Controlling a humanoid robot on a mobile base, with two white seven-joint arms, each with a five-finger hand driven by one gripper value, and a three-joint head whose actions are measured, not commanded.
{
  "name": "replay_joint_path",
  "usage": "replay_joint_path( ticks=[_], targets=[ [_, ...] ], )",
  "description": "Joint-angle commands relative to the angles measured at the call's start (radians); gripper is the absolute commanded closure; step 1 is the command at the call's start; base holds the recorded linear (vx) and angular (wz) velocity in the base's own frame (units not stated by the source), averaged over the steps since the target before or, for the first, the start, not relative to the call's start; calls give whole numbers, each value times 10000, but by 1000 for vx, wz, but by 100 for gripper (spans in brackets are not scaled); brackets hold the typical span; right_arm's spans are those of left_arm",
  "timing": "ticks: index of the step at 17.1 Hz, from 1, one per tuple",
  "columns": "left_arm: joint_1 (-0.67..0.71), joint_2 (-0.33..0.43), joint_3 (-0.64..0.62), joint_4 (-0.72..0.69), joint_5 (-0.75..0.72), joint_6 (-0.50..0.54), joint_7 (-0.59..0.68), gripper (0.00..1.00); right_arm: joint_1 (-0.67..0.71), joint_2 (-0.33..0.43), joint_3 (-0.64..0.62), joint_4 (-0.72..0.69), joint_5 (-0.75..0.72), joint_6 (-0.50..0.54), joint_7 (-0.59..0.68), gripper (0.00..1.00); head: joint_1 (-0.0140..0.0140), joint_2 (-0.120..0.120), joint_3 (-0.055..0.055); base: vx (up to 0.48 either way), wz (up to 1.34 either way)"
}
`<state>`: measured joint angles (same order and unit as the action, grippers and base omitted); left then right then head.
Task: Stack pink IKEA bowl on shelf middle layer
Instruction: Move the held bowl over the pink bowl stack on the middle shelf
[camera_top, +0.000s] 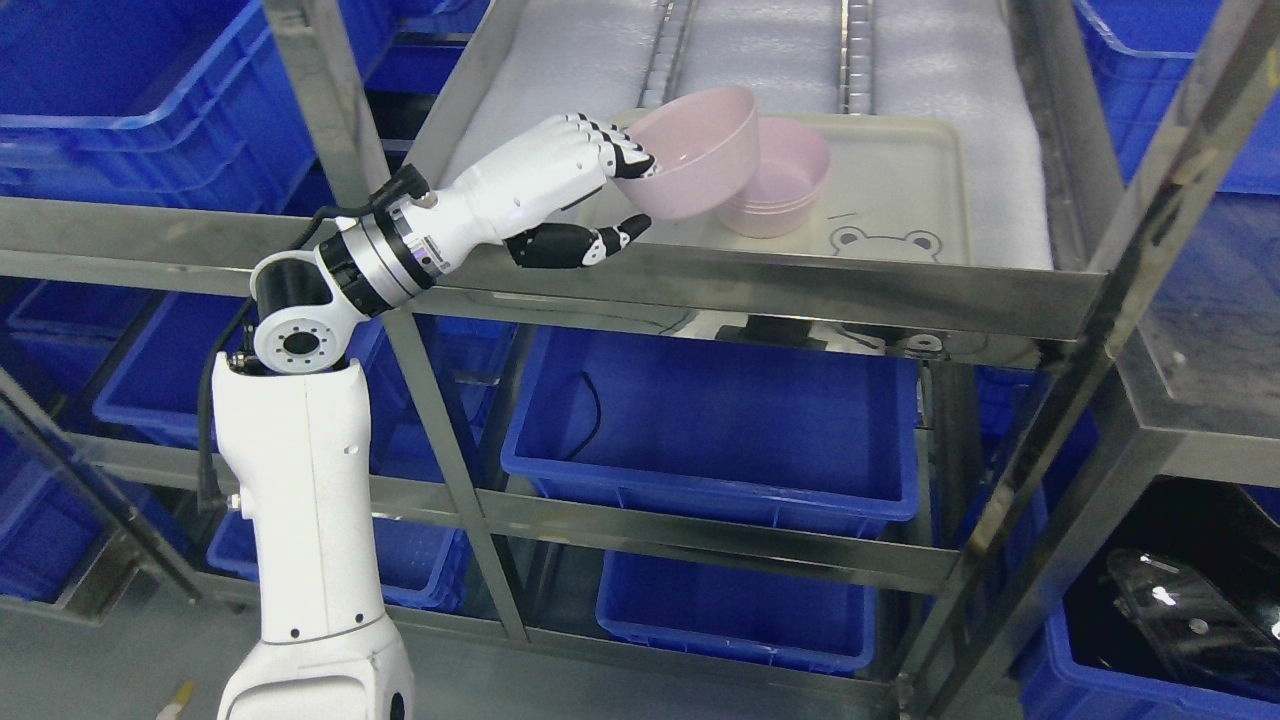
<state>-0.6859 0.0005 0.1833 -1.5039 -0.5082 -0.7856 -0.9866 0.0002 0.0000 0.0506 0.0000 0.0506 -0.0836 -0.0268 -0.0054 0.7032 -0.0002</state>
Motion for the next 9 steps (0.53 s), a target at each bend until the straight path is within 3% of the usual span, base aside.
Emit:
replay_joint_path(
  ticks=[1,5,9],
  targets=[
    [-1514,652,238,1537,-1478,2,-59,97,213,-175,0,-175,0,8,8,0,0,0,0,26,-481],
    [-1548,1115,-174,2014,-2906,2,-503,96,213,-175,0,-175,0,8,8,0,0,0,0,24,-383],
    [-1593,992,-850,2031,-3078,2,-504,96,213,-175,0,-175,0,8,8,0,0,-1,0,17,-109]
  ],
)
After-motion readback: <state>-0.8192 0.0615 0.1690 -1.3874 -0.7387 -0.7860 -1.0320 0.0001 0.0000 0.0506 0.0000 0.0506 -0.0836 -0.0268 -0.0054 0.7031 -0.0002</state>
